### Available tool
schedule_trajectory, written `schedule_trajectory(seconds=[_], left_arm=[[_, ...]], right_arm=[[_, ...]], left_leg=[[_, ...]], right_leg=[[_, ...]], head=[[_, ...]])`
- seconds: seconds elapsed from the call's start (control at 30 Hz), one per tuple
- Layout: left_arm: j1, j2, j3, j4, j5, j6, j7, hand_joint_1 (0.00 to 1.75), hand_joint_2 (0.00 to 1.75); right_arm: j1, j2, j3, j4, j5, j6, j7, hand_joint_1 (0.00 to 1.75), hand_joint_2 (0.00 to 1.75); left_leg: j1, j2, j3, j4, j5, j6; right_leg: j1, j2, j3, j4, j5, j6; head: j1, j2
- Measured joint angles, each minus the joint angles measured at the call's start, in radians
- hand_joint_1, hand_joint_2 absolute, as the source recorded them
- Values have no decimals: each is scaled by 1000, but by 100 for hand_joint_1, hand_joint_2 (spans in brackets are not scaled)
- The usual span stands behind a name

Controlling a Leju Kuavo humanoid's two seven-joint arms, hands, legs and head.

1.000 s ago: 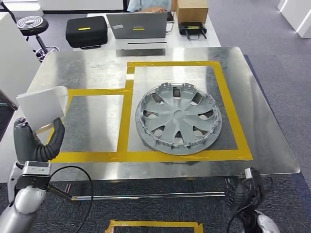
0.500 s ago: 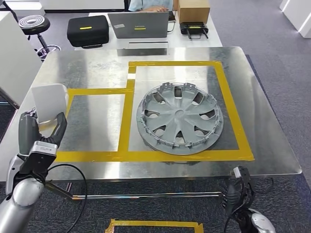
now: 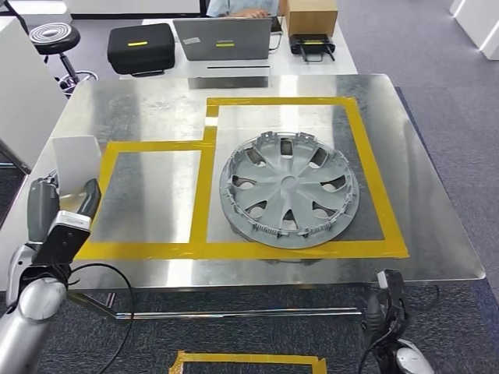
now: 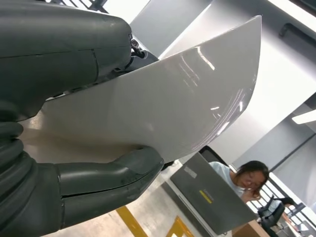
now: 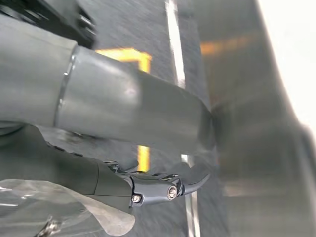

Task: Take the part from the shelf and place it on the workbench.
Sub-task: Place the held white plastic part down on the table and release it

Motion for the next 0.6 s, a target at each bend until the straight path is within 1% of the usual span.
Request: schedule_trajectory(seconds=[0.07,0.17,0.2,0.23,0.27,0.3,0.33,0.37,0.4,0.43,0.53,0.6], left_arm=[[19,0,16,0,0,2,-5,175,175],[35,-1,33,0,-7,5,-8,175,175],[46,-1,42,-5,-18,11,-1,175,175],[69,-2,56,-18,-29,18,3,175,175],[103,-2,82,-40,-36,20,2,175,175],[144,-3,116,-66,-37,15,-9,175,175],[181,-5,154,-89,-31,1,-27,175,175],[207,-9,193,-108,-29,-20,-47,175,175],[220,-14,223,-118,-31,-42,-62,175,175],[224,-20,245,-124,-38,-61,-72,175,175],[221,-32,267,-132,-63,-88,-79,175,175],[219,-34,269,-133,-70,-88,-77,175,175]], right_arm=[[12,11,-2,0,15,-19,-50,0,0],[22,22,-4,0,32,-26,-96,0,0],[40,25,-9,-2,55,-25,-138,0,0],[73,28,-16,-6,87,-16,-201,0,0],[121,30,-29,-10,129,9,-294,0,0],[177,31,-47,-13,172,47,-393,0,0],[232,32,-70,-13,208,92,-471,0,0],[277,37,-100,-11,245,141,-517,0,0],[306,46,-137,-11,282,187,-520,0,0],[318,61,-183,-14,324,234,-502,0,0],[292,113,-329,-28,433,351,-446,0,0],[276,137,-400,-28,465,392,-438,0,0]], left_leg=[[0,0,-1,0,0,0],[0,0,-2,0,0,0],[0,0,-2,0,0,0],[0,-1,-1,0,-1,0],[0,-1,0,0,-3,-1],[0,-1,1,0,-5,-1],[0,-3,1,0,-7,-1],[0,-5,0,0,-8,-1],[0,-8,-2,0,-8,-1],[0,-9,-2,0,-8,-1],[0,-6,0,0,-8,-1],[0,-6,1,0,-7,0]], right_leg=[[0,0,-1,0,0,0],[0,-1,-3,0,0,0],[0,-1,-3,0,0,0],[0,-1,-2,0,-2,0],[0,-1,-1,0,-4,0],[0,-2,1,0,-7,0],[1,-4,2,0,-9,0],[1,-6,2,0,-10,0],[1,-8,1,0,-11,0],[1,-9,0,0,-11,0],[0,-5,1,0,-11,0],[0,-7,2,0,-10,0]], head=[[0,0],[0,0],[0,0],[0,0],[0,0],[0,0],[0,0],[0,0],[0,0],[0,0],[0,0],[0,0]])
